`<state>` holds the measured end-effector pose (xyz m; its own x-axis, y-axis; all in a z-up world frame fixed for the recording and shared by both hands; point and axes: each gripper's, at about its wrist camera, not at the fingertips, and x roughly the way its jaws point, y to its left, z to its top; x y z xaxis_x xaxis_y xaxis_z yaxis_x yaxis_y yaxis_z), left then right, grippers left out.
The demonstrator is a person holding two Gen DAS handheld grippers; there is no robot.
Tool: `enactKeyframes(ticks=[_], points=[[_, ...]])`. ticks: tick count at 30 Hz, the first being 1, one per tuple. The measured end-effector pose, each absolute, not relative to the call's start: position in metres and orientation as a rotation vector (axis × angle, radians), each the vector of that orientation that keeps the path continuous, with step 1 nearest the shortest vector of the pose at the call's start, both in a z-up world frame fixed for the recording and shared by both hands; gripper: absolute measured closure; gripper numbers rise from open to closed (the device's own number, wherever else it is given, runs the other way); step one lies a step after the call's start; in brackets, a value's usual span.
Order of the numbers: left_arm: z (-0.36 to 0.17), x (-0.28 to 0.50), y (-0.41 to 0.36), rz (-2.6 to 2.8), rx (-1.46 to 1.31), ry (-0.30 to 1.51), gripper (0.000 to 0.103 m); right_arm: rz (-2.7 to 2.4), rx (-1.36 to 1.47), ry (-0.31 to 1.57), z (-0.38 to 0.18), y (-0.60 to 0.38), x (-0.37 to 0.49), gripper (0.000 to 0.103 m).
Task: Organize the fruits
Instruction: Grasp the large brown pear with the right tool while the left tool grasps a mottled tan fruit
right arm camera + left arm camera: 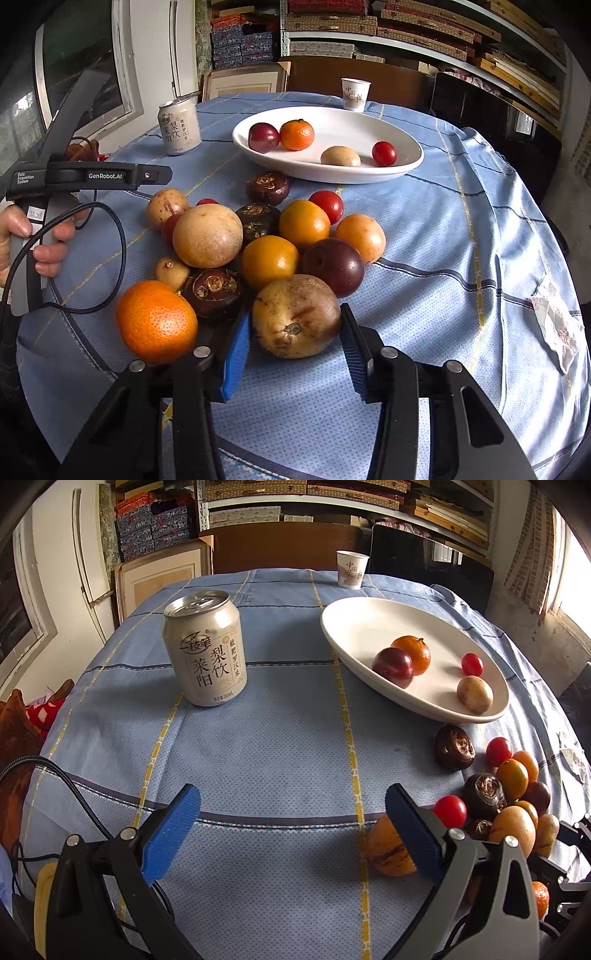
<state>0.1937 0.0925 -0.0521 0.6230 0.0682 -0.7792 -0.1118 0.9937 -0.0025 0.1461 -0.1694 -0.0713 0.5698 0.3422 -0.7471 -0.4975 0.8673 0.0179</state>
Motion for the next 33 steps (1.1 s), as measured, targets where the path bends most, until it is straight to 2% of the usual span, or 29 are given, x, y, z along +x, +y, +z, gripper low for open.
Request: enactKeyframes(ticks=[7,11,23,25,26,29,33], points=[[-0.049,0.19,0.107,0.088,-0.096,0.884,0.005,0.574,0.009,0.785,-0.064,-0.201,0.147,0.057],[-0.05,0.184,0.094,0.007,-0.002,0.873,0.005,0.597,0.089,0.776,-0.063,-0.214,0.148,0.057],[-0.044,0.174,0.073,-0.115,0.028,0.797,0.006,0.623,0.13,0.805,-0.069,-0.216,0.152,0.057],[-0.048,0.176,0.067,-0.123,0.05,0.818,0.009,0.625,0.124,0.807,-0.069,-0.215,0.151,0.057],[-0.05,0.177,0.065,-0.132,0.058,0.827,0.017,0.625,0.123,0.806,-0.069,-0.215,0.151,0.057],[-0.053,0.177,0.061,-0.158,0.058,0.837,0.026,0.627,0.131,0.804,-0.069,-0.216,0.151,0.057],[-0.055,0.178,0.06,-0.197,0.04,0.852,0.028,0.63,0.131,0.807,-0.069,-0.217,0.151,0.057]])
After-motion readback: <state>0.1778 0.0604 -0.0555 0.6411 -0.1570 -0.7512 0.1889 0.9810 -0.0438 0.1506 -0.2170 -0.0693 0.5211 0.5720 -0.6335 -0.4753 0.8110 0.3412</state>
